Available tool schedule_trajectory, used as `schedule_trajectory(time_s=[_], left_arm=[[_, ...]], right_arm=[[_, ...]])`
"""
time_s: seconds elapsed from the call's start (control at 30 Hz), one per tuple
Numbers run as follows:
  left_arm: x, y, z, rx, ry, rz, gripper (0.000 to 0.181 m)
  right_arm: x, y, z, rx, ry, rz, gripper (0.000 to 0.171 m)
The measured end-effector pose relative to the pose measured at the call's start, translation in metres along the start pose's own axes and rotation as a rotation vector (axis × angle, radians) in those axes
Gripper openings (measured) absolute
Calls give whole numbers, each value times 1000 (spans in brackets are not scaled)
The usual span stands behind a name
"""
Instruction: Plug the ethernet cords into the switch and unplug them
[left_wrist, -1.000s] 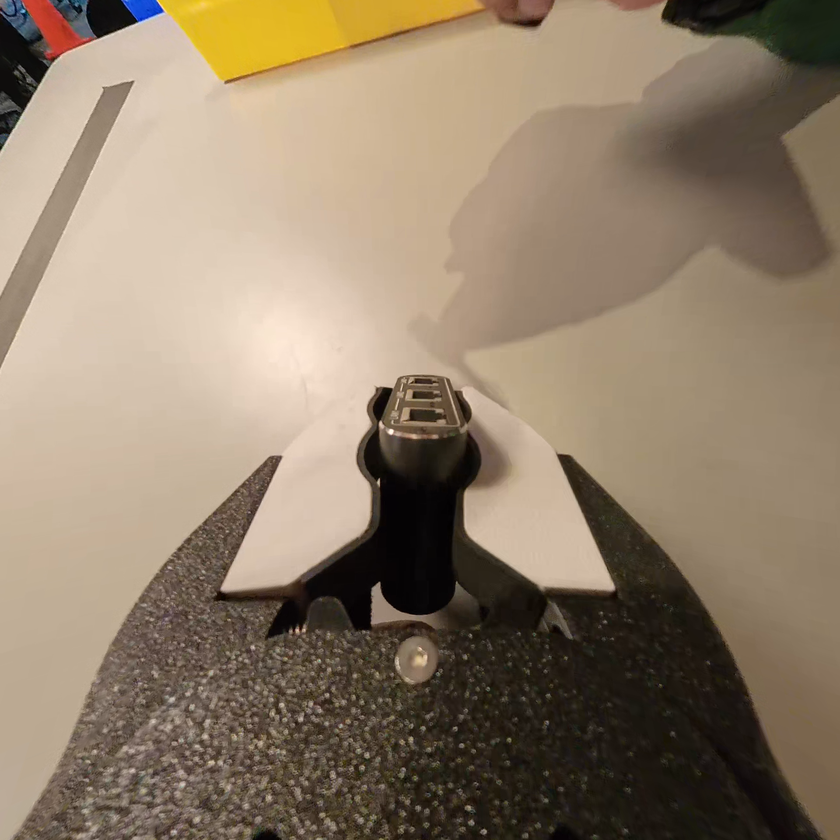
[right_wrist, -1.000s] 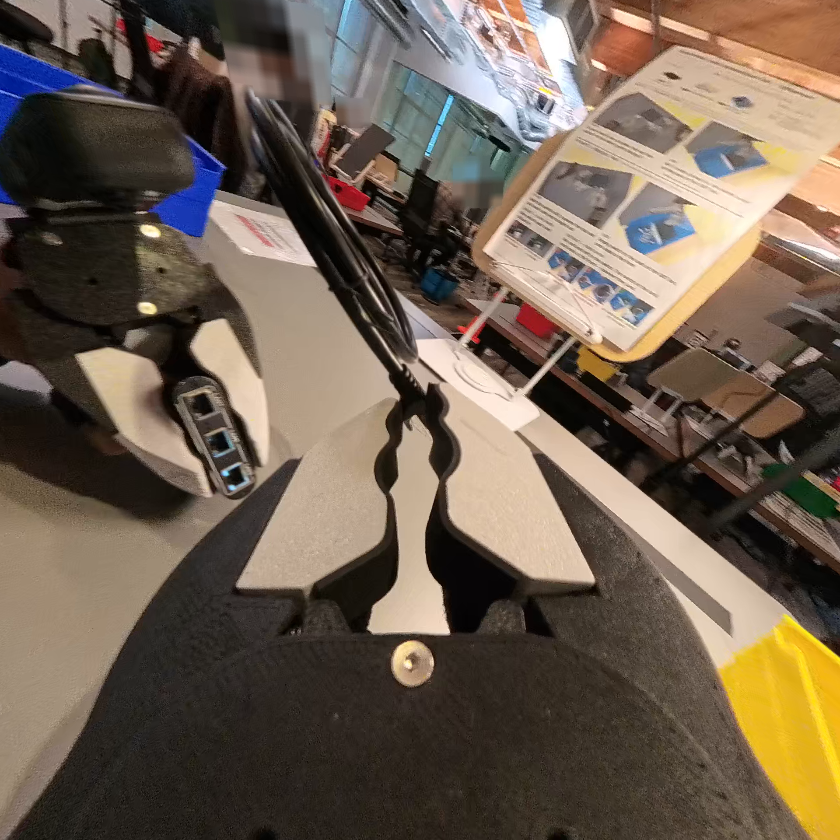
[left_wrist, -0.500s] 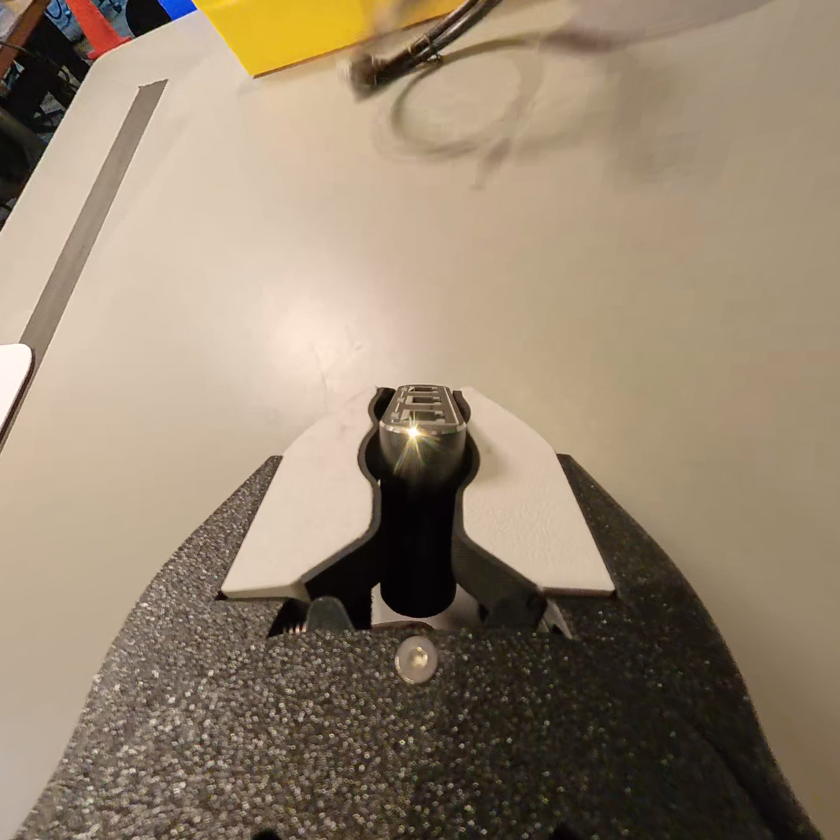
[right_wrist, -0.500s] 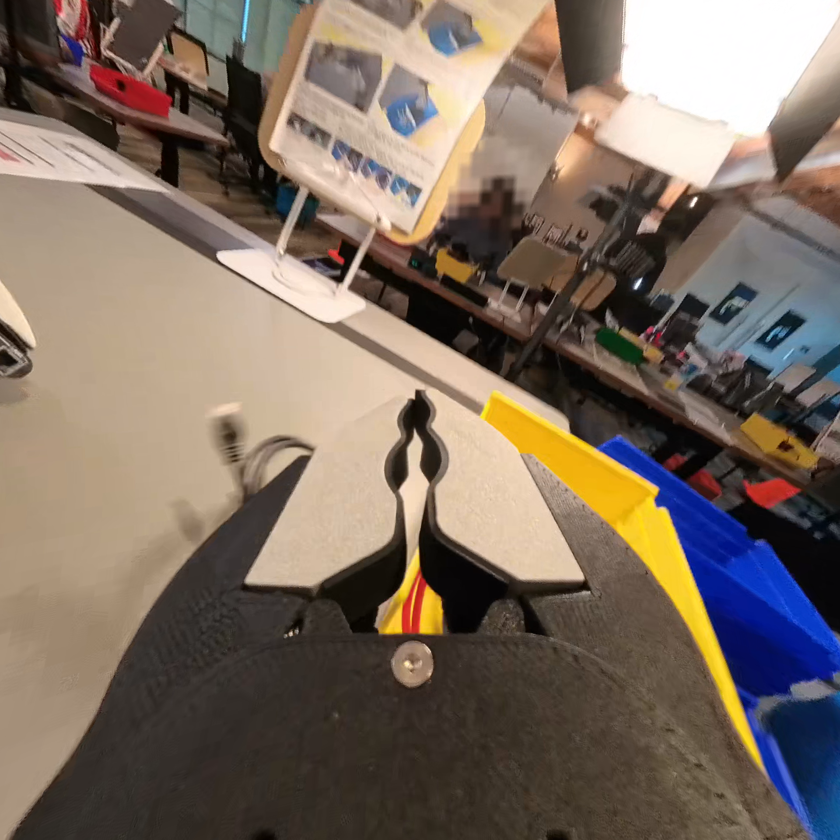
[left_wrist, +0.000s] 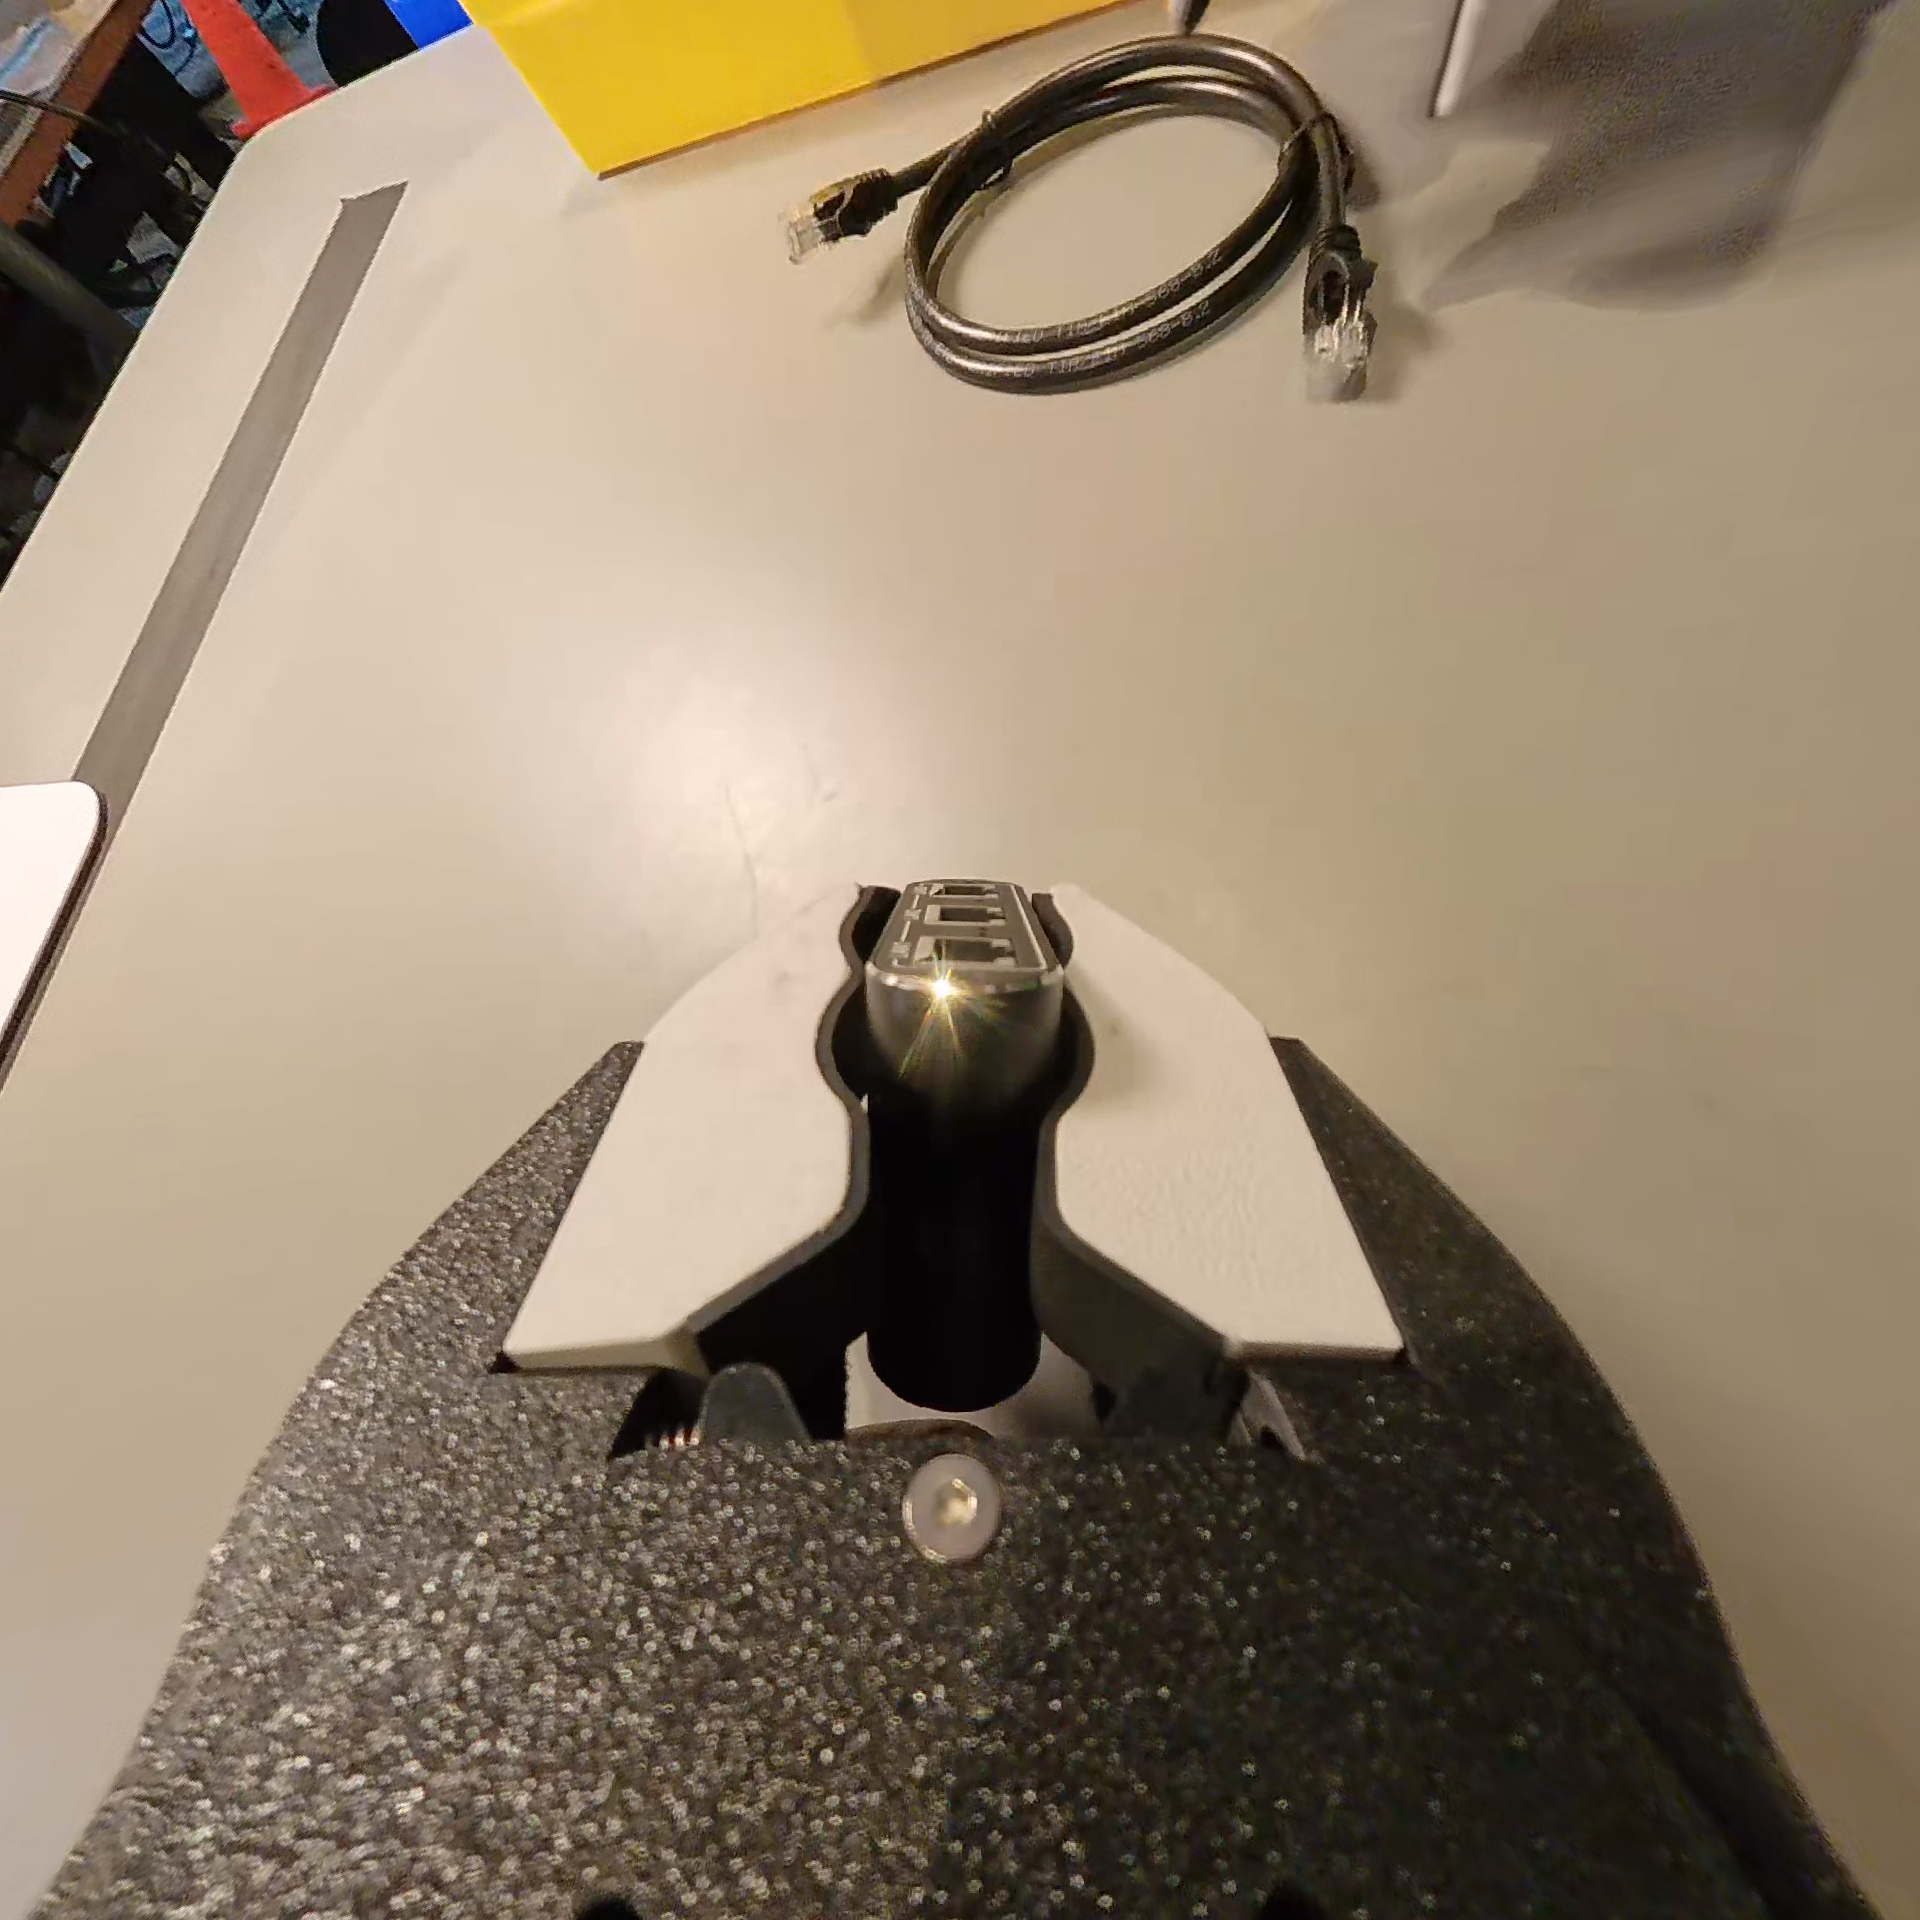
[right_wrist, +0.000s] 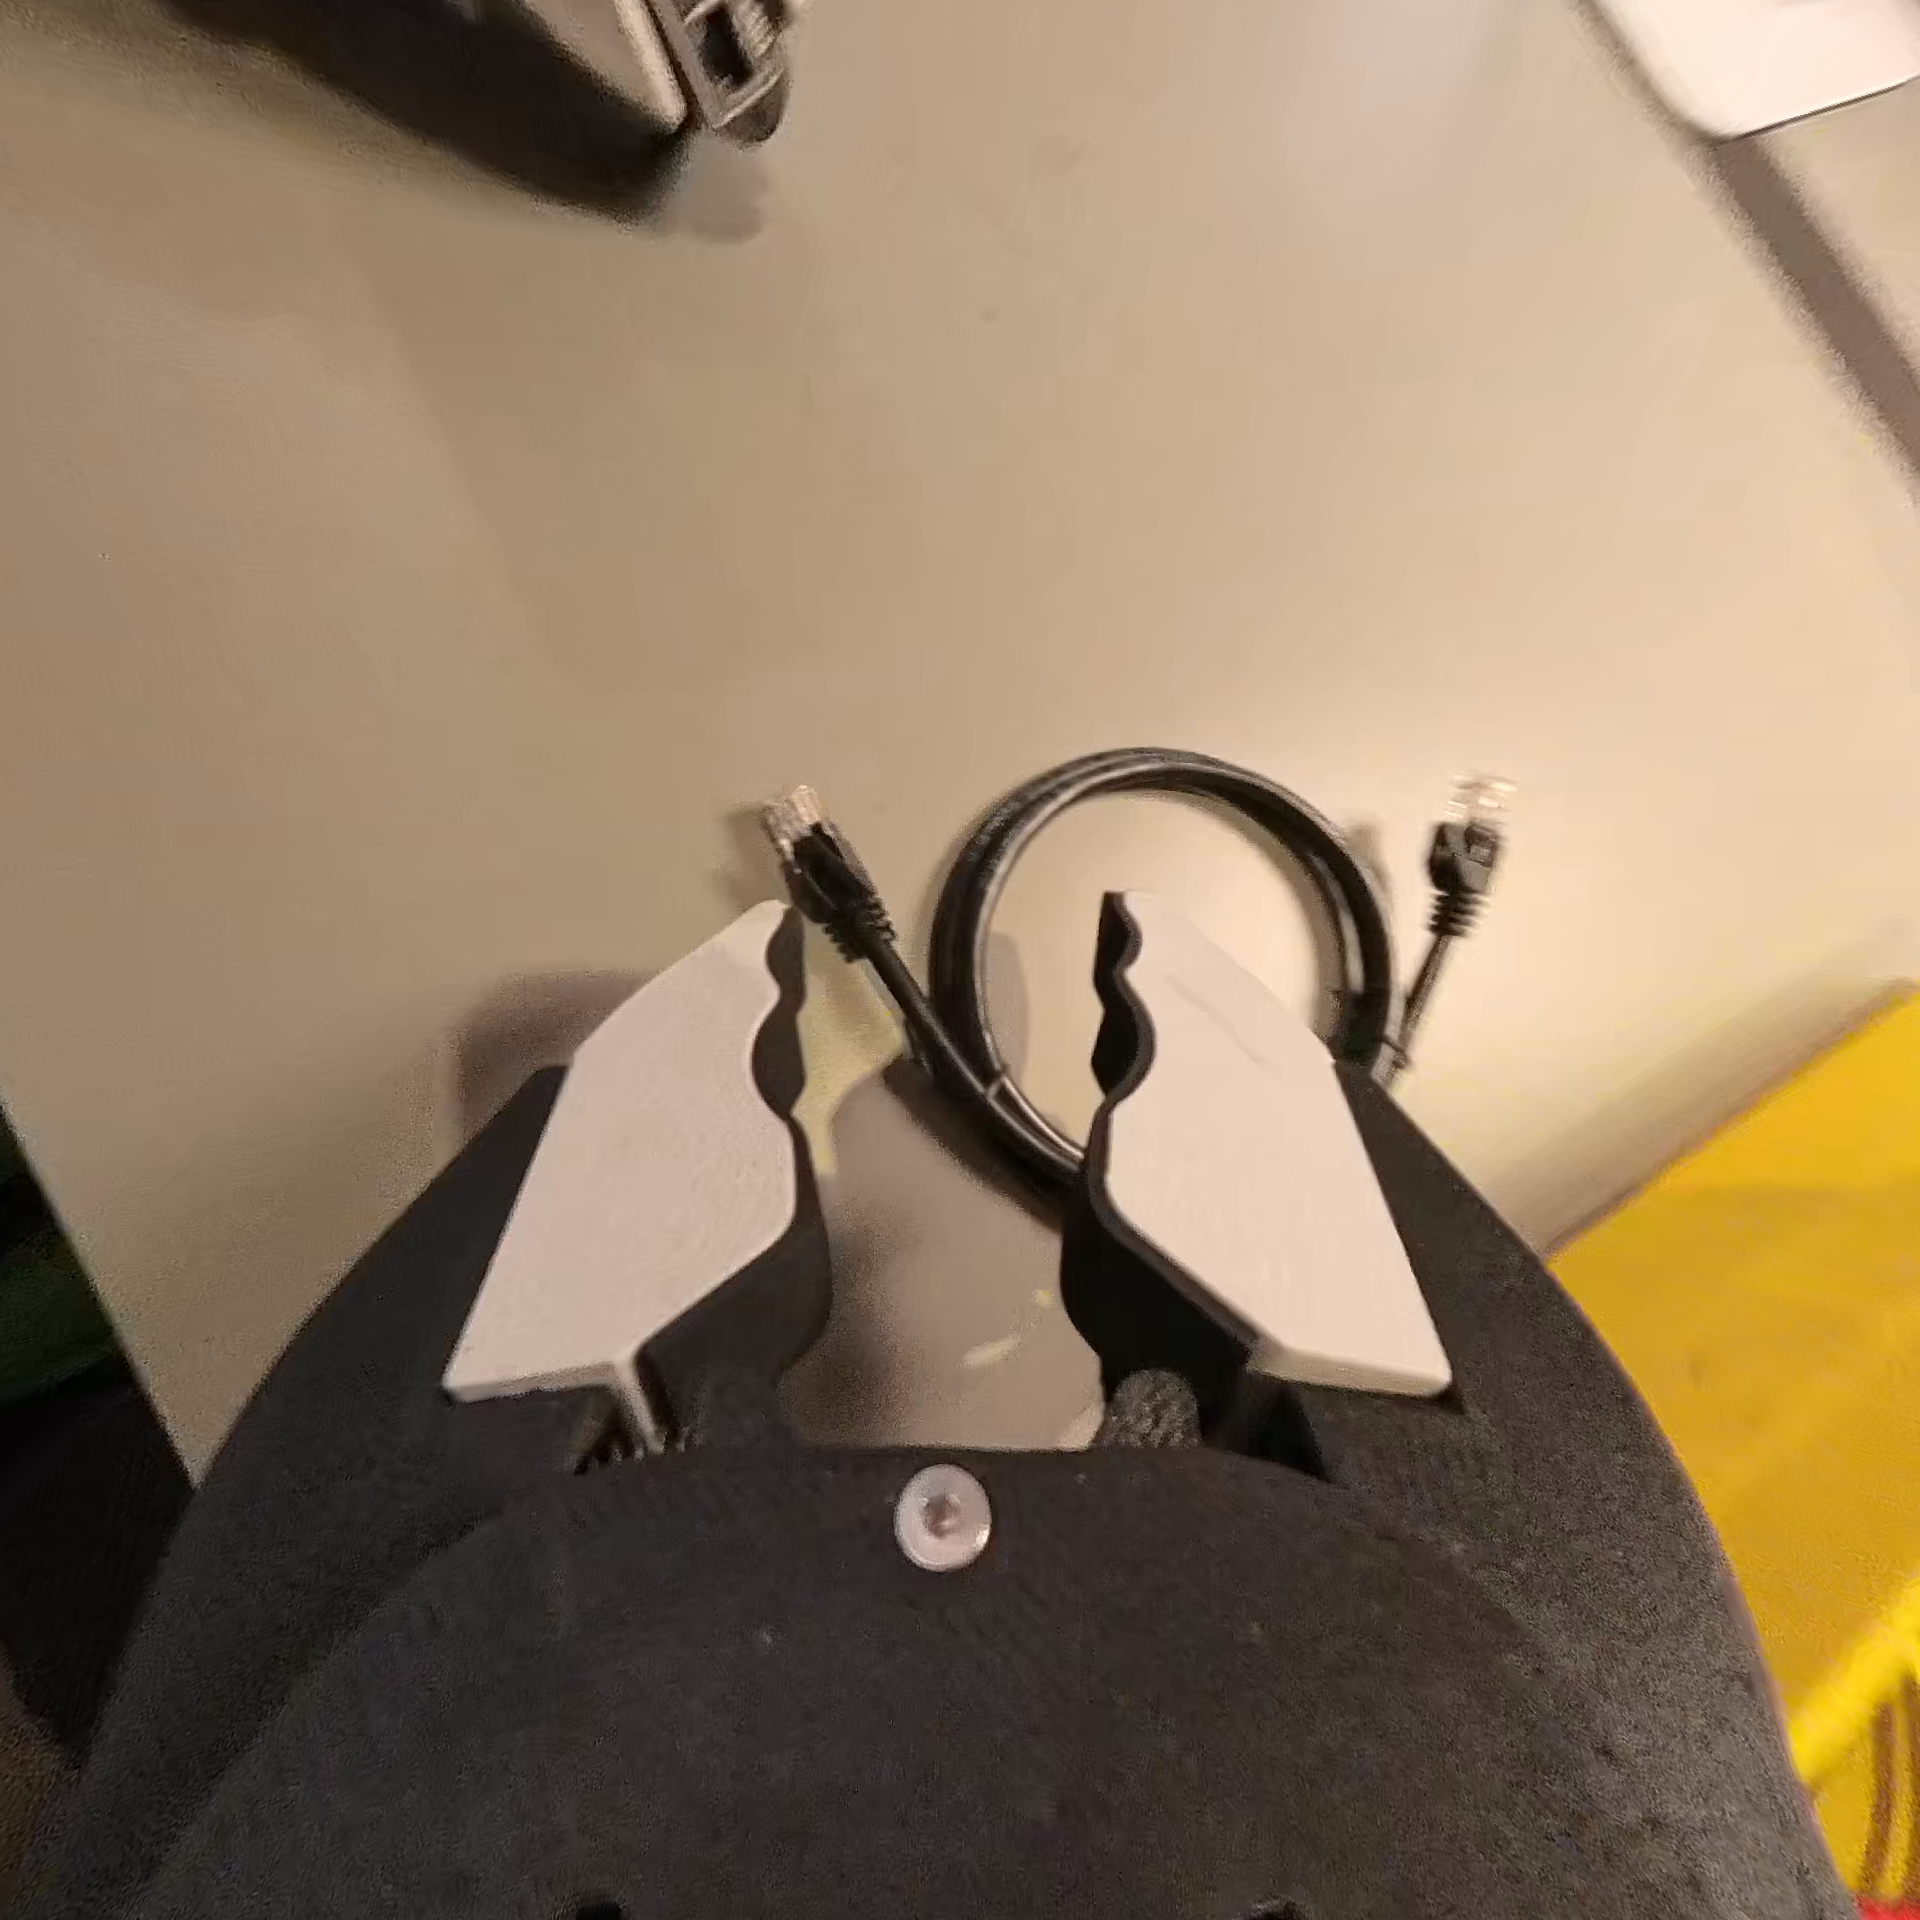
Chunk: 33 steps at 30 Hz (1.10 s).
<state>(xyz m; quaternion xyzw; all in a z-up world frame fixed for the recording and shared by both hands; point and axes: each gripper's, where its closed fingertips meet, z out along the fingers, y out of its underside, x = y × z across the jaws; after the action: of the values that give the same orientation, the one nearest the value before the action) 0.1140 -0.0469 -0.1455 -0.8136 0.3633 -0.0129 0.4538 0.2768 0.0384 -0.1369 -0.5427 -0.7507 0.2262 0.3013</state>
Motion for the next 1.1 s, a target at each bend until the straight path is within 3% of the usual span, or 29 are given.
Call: schedule_trajectory(time_s=[0.2,0.27,0.37,0.43,0.53,0.63,0.8,0.93,1.0,1.1], left_arm=[[0,1,0,-11,-5,9,28],[0,0,1,-6,-2,5,29],[0,0,1,-7,-5,9,29],[0,0,1,-8,-6,8,28],[-1,-1,1,-5,-8,3,28],[-2,-1,1,2,-11,-5,28],[-3,-1,1,0,-16,-10,28],[-3,-1,2,-9,-22,-5,28],[-3,-1,3,-11,-23,-4,28],[-2,-2,4,-7,-23,-5,28]], right_arm=[[-10,31,19,-360,-164,-170,68],[-7,30,22,-393,-186,-155,60],[-12,26,29,-398,-273,-101,28],[-12,21,33,-383,-290,-129,18],[-8,11,36,-327,-204,-215,16],[5,-22,17,-150,-61,-205,16],[58,-63,-88,107,279,-48,16],[112,-33,-161,112,557,177,16],[126,-10,-166,126,564,298,17],[143,27,-140,135,503,454,21]])
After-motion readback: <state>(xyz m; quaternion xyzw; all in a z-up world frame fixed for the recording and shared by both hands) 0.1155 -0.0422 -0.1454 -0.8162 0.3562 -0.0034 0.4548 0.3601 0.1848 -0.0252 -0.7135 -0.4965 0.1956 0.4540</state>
